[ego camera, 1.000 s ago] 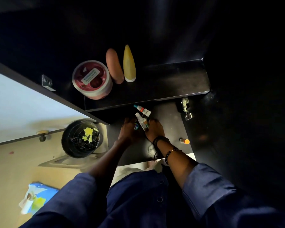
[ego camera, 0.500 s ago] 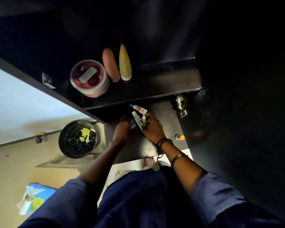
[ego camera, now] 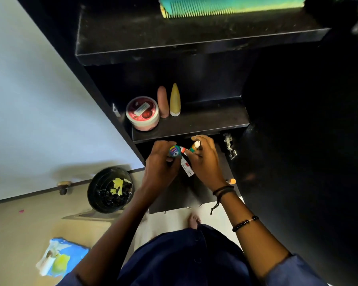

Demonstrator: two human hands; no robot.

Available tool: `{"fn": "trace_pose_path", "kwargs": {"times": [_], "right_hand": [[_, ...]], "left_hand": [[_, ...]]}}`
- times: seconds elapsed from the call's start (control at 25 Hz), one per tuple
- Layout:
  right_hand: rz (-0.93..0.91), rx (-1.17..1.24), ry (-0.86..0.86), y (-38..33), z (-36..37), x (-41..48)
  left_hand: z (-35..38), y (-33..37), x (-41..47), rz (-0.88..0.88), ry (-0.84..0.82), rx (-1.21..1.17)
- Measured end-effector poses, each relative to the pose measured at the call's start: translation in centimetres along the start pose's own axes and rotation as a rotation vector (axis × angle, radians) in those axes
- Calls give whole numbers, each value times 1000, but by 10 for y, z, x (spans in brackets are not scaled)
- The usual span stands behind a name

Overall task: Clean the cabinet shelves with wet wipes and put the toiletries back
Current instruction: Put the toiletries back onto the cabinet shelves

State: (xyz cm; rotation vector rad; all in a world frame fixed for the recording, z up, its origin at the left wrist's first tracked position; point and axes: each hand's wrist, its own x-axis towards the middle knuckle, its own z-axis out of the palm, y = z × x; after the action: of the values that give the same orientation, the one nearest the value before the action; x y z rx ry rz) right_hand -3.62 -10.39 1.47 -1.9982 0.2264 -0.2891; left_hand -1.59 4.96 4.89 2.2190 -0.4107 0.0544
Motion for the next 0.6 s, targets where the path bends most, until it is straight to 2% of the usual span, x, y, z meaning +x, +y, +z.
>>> {"fn": "trace_pose_path", "kwargs": {"times": [0.12,0.28,0.6], "right_hand": [[7,146,5,-41,-8,0],[-177,201,56,-109,-27,2],[-400,133,204,-221,-84,43]], "left_hand": [[-28,23,6,74,99,-20],[-74,65,10,211,210,-117],[-147,139,43,420,357,59]]}}
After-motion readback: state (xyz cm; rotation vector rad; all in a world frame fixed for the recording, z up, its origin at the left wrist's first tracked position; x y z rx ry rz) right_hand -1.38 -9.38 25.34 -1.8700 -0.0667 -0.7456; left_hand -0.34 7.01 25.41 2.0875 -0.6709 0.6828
